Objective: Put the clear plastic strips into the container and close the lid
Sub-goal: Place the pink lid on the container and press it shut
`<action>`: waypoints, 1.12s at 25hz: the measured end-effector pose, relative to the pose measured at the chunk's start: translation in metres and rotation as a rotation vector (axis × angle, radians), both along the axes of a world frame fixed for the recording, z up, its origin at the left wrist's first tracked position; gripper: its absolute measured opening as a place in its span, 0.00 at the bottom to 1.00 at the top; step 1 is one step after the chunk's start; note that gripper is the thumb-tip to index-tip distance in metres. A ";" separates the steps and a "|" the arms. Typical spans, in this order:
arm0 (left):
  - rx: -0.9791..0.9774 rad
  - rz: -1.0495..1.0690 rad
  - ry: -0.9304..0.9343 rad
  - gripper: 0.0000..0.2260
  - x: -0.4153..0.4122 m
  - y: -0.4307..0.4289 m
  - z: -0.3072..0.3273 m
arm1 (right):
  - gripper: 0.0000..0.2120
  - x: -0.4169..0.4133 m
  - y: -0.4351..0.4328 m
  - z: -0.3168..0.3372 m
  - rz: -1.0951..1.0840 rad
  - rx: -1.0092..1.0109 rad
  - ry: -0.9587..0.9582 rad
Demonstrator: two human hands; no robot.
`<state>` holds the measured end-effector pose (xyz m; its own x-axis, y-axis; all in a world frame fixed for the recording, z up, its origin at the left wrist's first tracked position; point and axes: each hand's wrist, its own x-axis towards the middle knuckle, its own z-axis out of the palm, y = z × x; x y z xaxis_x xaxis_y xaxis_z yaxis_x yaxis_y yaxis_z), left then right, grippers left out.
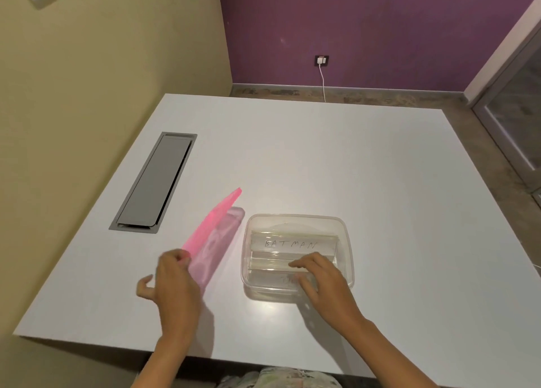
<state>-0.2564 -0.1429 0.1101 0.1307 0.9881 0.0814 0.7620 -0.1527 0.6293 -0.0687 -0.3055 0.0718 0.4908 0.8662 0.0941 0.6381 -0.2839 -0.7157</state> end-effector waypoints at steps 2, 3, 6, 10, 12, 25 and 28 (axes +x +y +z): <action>0.077 0.117 -0.187 0.09 0.005 0.011 0.025 | 0.09 0.002 0.005 0.009 -0.079 0.055 0.034; 0.092 0.165 -0.265 0.08 0.009 0.014 0.038 | 0.10 0.002 0.009 0.012 -0.116 0.086 0.051; 0.185 0.186 -0.448 0.13 0.023 0.020 0.069 | 0.14 0.001 0.025 0.024 -0.224 0.175 0.141; 0.289 0.121 -0.644 0.14 0.040 0.023 0.096 | 0.16 0.001 0.034 0.032 -0.332 0.184 0.314; 0.261 0.070 -0.639 0.16 0.050 0.021 0.102 | 0.14 0.004 0.033 0.034 -0.339 0.188 0.363; -0.186 -0.250 -0.268 0.08 0.107 0.031 0.010 | 0.12 0.018 -0.028 0.003 -0.772 0.008 0.232; -0.169 -0.240 -0.176 0.08 0.117 0.036 -0.005 | 0.14 0.019 -0.027 -0.004 -0.782 -0.065 0.227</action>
<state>-0.1395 -0.1072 0.1054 0.3592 0.9325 -0.0385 0.5947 -0.1969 0.7795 -0.0496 -0.3326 0.0676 0.9567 0.2658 -0.1186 0.0801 -0.6321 -0.7707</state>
